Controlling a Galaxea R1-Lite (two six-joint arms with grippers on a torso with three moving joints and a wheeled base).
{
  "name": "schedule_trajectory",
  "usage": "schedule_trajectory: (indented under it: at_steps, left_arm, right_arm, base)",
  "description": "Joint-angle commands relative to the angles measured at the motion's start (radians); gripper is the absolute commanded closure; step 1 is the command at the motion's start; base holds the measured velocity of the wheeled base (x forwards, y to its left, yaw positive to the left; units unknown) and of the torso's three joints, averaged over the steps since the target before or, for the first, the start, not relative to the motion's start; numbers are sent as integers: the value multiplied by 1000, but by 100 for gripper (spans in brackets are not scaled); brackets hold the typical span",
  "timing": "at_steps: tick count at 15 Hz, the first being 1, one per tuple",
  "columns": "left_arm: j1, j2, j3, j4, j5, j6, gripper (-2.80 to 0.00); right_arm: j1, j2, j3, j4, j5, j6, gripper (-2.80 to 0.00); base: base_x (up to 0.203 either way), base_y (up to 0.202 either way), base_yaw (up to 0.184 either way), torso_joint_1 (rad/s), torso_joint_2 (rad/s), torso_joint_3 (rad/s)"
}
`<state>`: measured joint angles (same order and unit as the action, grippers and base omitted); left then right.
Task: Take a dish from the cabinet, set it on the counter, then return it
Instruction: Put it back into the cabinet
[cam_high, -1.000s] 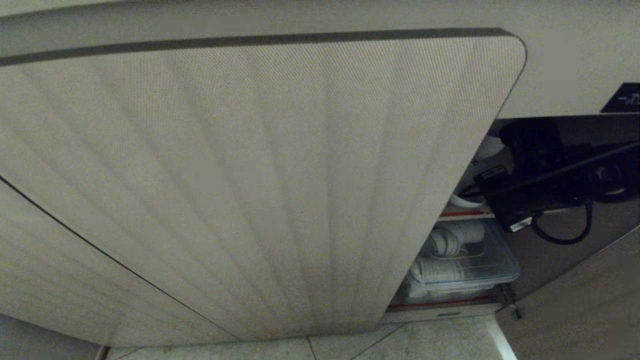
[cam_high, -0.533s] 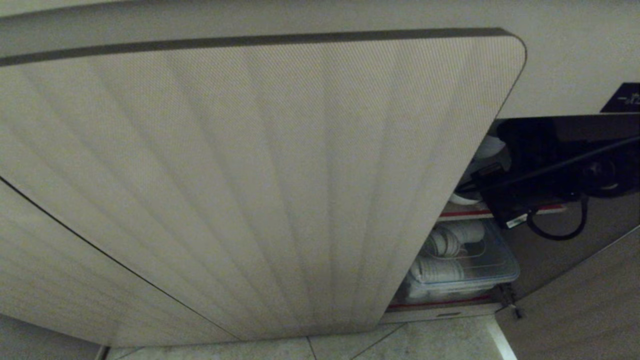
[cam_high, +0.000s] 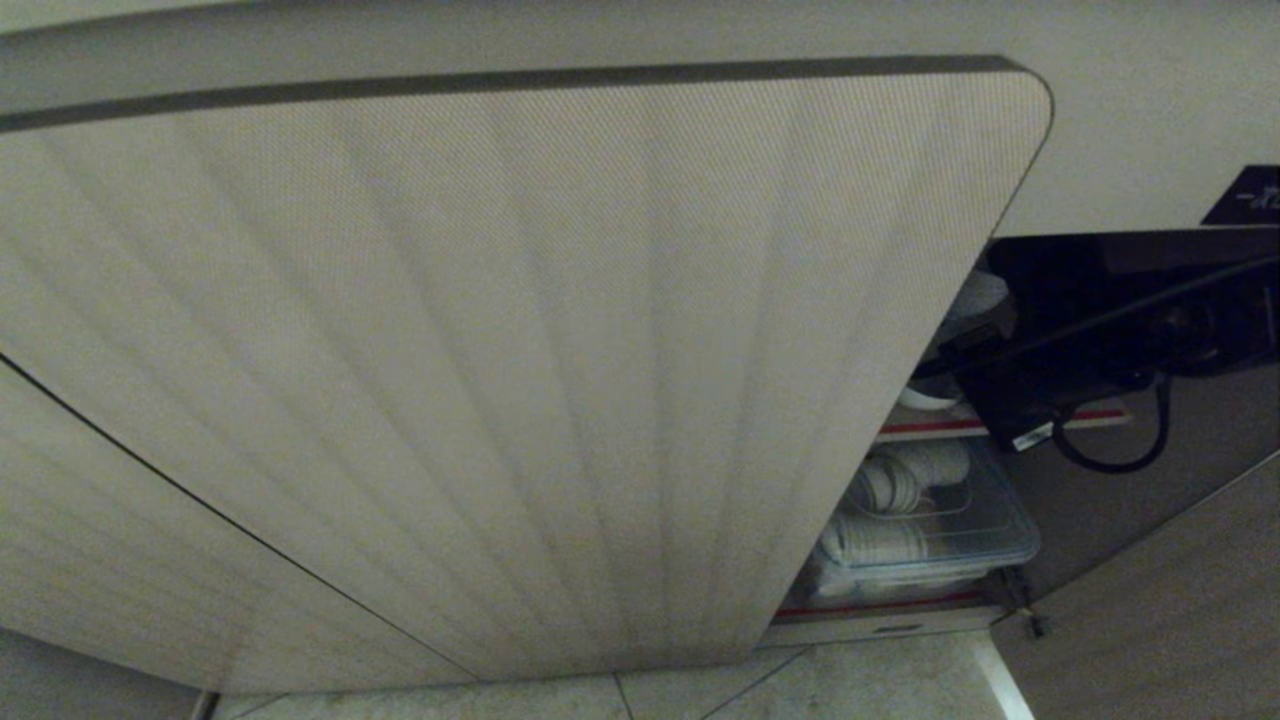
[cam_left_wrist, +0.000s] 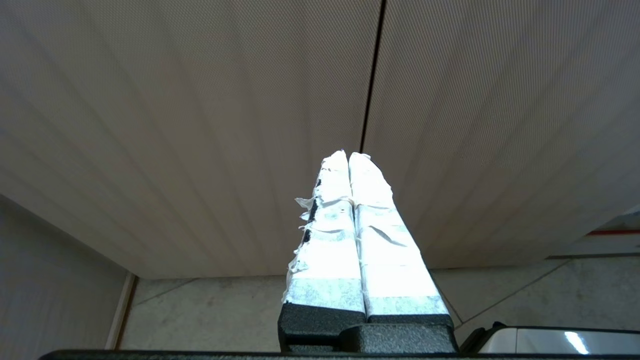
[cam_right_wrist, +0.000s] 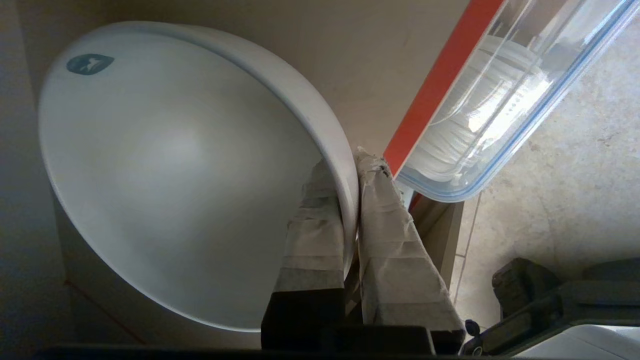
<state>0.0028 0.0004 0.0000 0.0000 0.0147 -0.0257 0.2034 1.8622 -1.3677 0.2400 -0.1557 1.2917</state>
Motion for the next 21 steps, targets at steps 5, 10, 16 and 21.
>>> schedule_trajectory:
  at_steps: [5,10,16,21]
  left_arm:
    - [0,0,0,0,1,0,0]
    - [0,0,0,0,1,0,0]
    - [0,0,0,0,1,0,0]
    - [0,0,0,0,1,0,0]
  right_arm:
    - [1,16,-24,26,-1,6,0]
    - [1,20,-42,35,-1,6,0]
    - [1,20,-44,35,-2,6,0]
    - [1,20,-44,33,-7,5,-280]
  base:
    - [0,0,0,0,0,0]
    - [0,0,0,0,0,0]
    - [0,0,0,0,0,0]
    - [0,0,0,0,0,0]
